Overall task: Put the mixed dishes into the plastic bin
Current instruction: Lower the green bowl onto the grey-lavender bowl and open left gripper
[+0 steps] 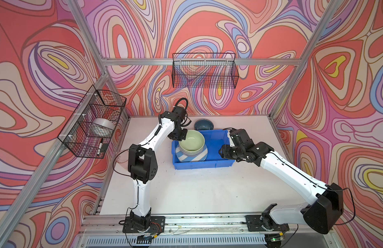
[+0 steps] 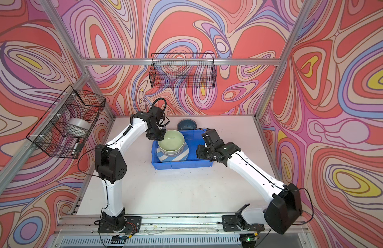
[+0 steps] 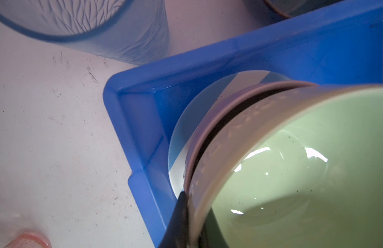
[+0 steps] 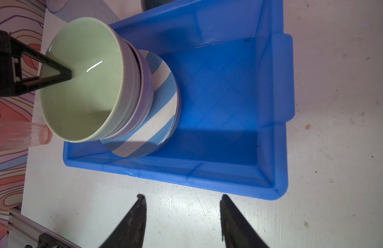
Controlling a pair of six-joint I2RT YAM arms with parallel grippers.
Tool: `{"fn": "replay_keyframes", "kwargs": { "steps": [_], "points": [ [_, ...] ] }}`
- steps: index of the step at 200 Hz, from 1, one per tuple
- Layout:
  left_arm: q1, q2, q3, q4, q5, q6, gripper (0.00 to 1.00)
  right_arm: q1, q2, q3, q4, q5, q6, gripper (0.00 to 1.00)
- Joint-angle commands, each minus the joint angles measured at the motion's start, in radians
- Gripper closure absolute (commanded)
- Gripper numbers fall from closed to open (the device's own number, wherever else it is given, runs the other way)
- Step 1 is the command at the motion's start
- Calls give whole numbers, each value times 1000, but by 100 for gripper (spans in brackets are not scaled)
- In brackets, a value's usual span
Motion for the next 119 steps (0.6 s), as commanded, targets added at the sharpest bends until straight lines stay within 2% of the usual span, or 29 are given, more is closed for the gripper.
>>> {"fn": "replay_keyframes", "kwargs": {
  "steps": [1, 83, 119],
  "points": [
    [-3, -2, 0, 21, 39, -10, 100, 7, -5, -14, 7, 0, 4, 44],
    [-3, -13, -42, 44, 28, -9, 98, 7, -5, -17, 9, 0, 4, 44],
    [-3, -42, -46, 46, 17, -5, 76, 7, -5, -17, 14, 2, 5, 43]
  ]
}}
